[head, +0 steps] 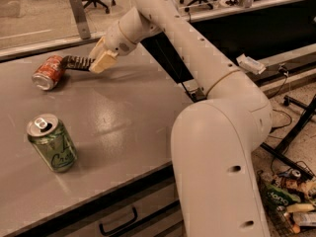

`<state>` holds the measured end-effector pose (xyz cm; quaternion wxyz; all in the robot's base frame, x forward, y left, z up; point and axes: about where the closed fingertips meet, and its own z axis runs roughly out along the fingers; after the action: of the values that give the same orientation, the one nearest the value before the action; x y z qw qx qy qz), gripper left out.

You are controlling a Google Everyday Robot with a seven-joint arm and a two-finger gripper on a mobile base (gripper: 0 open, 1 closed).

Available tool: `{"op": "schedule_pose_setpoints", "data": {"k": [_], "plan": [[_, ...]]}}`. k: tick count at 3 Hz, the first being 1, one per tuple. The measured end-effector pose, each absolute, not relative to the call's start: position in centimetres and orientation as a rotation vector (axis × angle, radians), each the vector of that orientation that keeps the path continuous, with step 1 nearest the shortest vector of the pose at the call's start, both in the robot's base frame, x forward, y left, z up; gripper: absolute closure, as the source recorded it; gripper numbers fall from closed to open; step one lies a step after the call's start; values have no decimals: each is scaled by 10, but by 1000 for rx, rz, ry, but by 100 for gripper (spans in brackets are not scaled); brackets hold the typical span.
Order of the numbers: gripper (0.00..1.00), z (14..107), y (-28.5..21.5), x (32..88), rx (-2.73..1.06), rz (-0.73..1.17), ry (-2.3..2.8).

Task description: Move rxbar chocolate near coke can

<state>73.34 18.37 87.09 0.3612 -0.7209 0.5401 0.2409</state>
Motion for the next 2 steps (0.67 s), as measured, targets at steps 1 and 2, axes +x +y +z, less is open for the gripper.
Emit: {"op": "schedule_pose_setpoints", "data": {"k": [1,2], "plan": [[36,868,187,733,-1862,626,1391],[13,866,190,732,-1865,632,1390]]}}
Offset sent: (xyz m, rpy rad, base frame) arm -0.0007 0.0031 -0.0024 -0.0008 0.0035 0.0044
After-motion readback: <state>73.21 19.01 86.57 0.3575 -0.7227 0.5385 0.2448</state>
